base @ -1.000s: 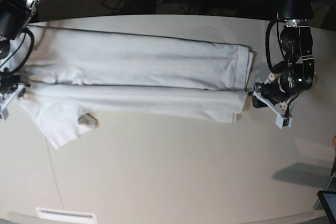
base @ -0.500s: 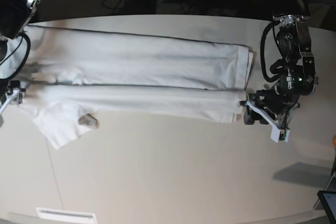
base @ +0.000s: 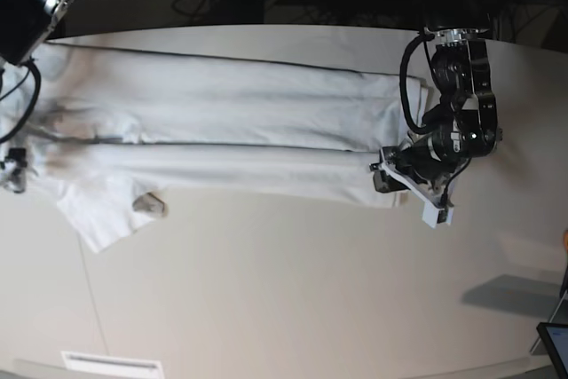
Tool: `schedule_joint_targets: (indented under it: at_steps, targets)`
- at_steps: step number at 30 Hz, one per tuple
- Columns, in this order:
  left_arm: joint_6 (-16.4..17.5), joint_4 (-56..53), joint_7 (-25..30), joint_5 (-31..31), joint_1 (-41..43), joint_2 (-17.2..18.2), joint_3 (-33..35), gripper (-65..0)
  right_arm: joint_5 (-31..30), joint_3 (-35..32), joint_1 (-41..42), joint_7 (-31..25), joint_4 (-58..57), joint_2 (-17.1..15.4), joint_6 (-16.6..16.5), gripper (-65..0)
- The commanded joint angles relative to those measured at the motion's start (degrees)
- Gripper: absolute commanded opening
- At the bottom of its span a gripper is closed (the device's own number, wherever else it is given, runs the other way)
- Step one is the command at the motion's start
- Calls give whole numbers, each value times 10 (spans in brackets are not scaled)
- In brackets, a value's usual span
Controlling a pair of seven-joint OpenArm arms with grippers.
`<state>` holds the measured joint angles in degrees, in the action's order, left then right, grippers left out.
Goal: Fold the T-shirt properly
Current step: 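Move the right gripper to the shirt end and grasp the fabric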
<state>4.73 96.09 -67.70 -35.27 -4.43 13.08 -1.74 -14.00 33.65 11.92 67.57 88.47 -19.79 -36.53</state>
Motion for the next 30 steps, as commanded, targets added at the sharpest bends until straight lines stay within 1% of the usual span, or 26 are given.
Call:
schedule_joint_targets:
  at_steps: [1, 2, 4, 7, 10, 14, 18, 22, 25, 30]
  targets:
    - [2, 15, 11, -6, -10, 6, -4, -371, -11, -30, 24, -13, 8, -9, -15, -128]
    - [2, 27, 11, -7, -9, 4, -5, -371, -11, -56, 30, -13, 8, -9, -32, -128]
    - [2, 47, 11, -7, -3, 7, -6, -371, -8, -96, 48, -17, 5, -9, -35, -129]
    - [2, 86, 11, -6, 14, 23, -8, -371, -7, -146, 83, -52, -28, -9, -35, -129]
    - [2, 120, 8, -7, 33, 27, -9, -371, -6, -178, 139, -84, -140, -12, -35, -129]
    - [2, 127, 8, -7, 54, 25, -42, -371, -6, -229, 208, -144, -295, -27, -35, -129]
    - [2, 127, 7, -7, 63, 26, -73, -371, -6, -282, 257, -201, -402, -33, -35, -129]
    - [3, 127, 6, -7, 73, 27, -97, -371, -6, -311, 296, -255, -508, -30, -35, -129]
    - [3, 127, 6, -7, 75, 27, -102, -371, -7, -322, 313, -291, -569, -28, -35, -129]
    - [3, 126, 6, -7, 76, 27, -102, -371, -7, -325, 315, -333, -613, -28, -35, -128]
